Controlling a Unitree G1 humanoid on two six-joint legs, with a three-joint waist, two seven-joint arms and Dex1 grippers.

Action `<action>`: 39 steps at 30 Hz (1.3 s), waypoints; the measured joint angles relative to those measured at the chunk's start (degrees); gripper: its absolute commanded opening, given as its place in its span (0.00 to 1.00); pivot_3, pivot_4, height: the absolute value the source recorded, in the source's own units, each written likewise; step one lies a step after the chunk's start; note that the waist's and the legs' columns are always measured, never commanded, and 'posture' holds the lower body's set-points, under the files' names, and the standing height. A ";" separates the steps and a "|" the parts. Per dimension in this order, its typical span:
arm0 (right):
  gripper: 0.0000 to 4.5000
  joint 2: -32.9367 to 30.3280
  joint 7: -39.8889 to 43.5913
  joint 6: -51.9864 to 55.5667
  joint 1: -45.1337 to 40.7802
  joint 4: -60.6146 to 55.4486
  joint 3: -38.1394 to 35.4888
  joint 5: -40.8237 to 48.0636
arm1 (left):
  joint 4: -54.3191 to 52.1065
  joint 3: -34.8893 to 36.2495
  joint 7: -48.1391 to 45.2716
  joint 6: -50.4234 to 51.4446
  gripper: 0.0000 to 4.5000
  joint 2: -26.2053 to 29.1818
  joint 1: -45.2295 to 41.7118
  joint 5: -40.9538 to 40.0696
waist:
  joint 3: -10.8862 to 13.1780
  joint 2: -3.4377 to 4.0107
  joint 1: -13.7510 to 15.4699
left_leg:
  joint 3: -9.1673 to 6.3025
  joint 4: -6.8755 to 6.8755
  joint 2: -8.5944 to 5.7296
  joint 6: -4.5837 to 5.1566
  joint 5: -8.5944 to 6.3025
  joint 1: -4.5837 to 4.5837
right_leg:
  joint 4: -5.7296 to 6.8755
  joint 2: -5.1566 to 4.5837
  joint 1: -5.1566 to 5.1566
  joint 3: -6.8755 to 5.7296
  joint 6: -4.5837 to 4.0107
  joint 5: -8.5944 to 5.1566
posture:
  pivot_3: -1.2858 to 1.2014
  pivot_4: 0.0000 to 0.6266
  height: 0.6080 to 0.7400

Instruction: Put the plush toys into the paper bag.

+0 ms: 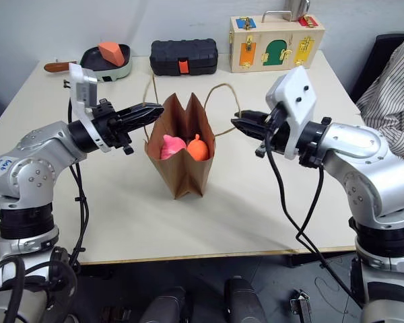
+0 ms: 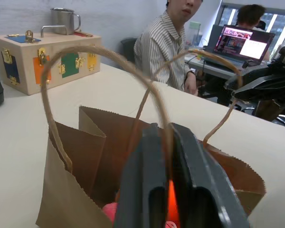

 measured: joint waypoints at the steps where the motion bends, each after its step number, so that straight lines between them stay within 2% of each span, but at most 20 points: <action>1: 0.43 0.12 -0.02 0.20 -0.43 0.23 -0.38 0.45 | -0.36 0.21 -0.12 0.32 0.35 0.34 0.04 -0.51 | 0.00 0.00 -0.01 | 0.00 0.00 0.00 0.00 0.00 0.00 | 0.01 0.00 0.00 0.00 0.00 0.00 | 0.52 0.24 1.00; 6: 0.79 -0.53 2.22 0.28 -0.97 0.31 -3.22 4.38 | -3.10 1.89 -1.23 2.89 0.69 3.86 0.18 -4.60 | 0.00 0.00 0.05 | -0.01 -0.01 -0.01 0.00 0.00 0.00 | 0.00 -0.01 0.00 0.00 0.00 0.00 | 0.52 0.24 1.00; 9: 0.80 -3.20 6.01 0.32 0.57 0.23 -6.03 7.82 | -5.57 5.09 -2.19 6.45 0.89 7.81 0.87 -9.71 | 0.01 -0.01 0.08 | -0.03 -0.05 0.00 0.01 0.00 0.00 | -0.02 0.00 0.01 0.00 0.00 0.00 | 0.52 0.24 1.00; 11: 0.80 -4.98 9.15 0.40 2.74 0.13 -8.36 10.70 | -7.73 8.69 -3.91 9.51 0.89 11.95 3.54 -14.48 | 0.01 -0.01 -0.09 | -0.01 -0.11 0.02 0.01 0.00 0.00 | -0.02 0.00 0.01 0.00 0.00 0.00 | 0.52 0.24 1.00; 14: 0.66 -7.25 13.47 0.30 6.80 0.95 -11.26 13.37 | -11.76 14.28 -7.78 12.42 0.90 17.85 11.23 -19.92 | 0.01 0.00 -0.12 | -0.02 -0.19 0.06 0.01 0.00 0.08 | -0.33 0.01 0.12 0.00 0.00 0.00 | 0.52 0.24 1.00; 16: 0.51 -7.54 15.37 -0.66 9.05 1.70 -11.01 13.19 | -14.35 15.90 -9.09 11.70 0.90 19.55 16.60 -19.59 | 0.02 0.01 0.01 | -0.06 -0.30 0.09 0.02 0.00 0.40 | -0.56 0.02 0.52 -0.03 0.00 0.00 | 0.52 0.24 1.00; 18: 0.36 -7.68 17.00 -3.12 11.53 2.72 -9.45 10.78 | -16.44 16.30 -8.97 10.24 0.90 19.68 21.40 -18.40 | 0.02 0.02 0.22 | -0.10 -0.33 0.09 0.05 0.01 0.56 | -0.72 0.02 0.79 -0.05 0.01 0.00 | 0.52 0.24 1.00; 22: 0.03 -6.34 19.35 -11.50 13.66 7.44 -0.68 1.45 | -20.61 15.47 -6.41 5.99 0.90 16.98 26.58 -15.85 | 0.02 0.02 0.92 | -0.09 -0.29 0.07 0.13 0.02 0.51 | -0.87 0.02 0.83 -0.03 0.16 0.09 | 0.52 0.24 1.00; 28: 0.01 -0.99 21.05 -20.80 11.84 15.08 9.60 -8.64 | -21.06 16.94 -4.39 4.74 0.90 17.71 28.80 -16.30 | 0.03 0.03 1.36 | -0.09 -0.34 0.08 0.12 0.02 0.44 | -0.96 0.03 0.75 -0.06 0.16 0.09 | 0.52 0.24 1.00; 34: 0.01 5.02 21.05 -24.76 7.08 20.96 12.89 -13.29 | -21.27 23.71 -4.79 7.19 0.90 19.92 32.29 -25.33 | 0.03 0.04 1.22 | -0.15 -0.36 0.10 0.11 0.02 0.44 | -1.00 0.05 0.74 -0.11 0.16 0.09 | 0.52 0.24 1.00; 37: 0.01 6.57 21.53 -24.77 6.17 21.64 13.36 -13.60 | -22.25 24.33 -4.79 5.88 0.90 22.29 34.78 -22.91 | 0.04 0.05 1.36 | -0.15 -0.38 0.05 0.12 0.01 0.45 | -1.11 0.01 0.80 -0.10 0.17 0.09 | 0.52 0.24 1.00; 39: 0.01 7.36 21.86 -24.78 5.53 21.76 13.50 -13.68 | -24.47 21.51 -5.54 2.34 0.90 22.23 39.52 -17.09 | 0.04 0.09 1.29 | -0.14 -0.46 0.03 0.13 0.01 0.49 | -1.21 -0.01 0.84 -0.09 0.18 0.10 | 0.52 0.24 1.00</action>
